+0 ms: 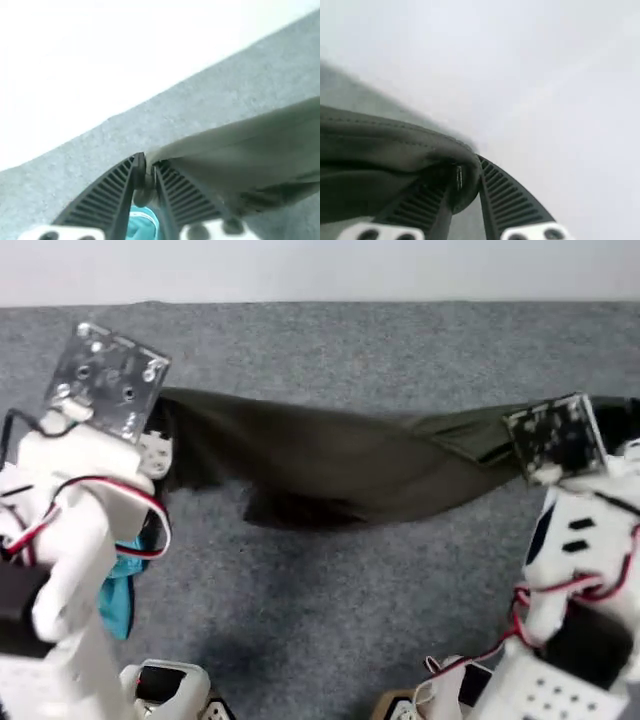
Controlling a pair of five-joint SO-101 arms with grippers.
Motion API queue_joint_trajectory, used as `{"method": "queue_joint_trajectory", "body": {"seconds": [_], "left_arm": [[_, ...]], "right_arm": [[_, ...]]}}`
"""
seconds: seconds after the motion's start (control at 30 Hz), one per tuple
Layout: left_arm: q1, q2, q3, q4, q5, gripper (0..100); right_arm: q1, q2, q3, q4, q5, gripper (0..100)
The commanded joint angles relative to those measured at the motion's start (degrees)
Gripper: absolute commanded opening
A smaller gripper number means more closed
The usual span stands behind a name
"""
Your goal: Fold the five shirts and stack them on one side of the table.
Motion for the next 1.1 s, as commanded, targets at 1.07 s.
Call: {"method": "queue_joint_trajectory", "body": {"seconds": [1.07], "left_arm": [[-11.5,-23.7,-1.3,-9.7,-20.2,0]], "right_arm": [[-0.1,-13.1,-17.3,-8.7,3.1,1.0]]}}
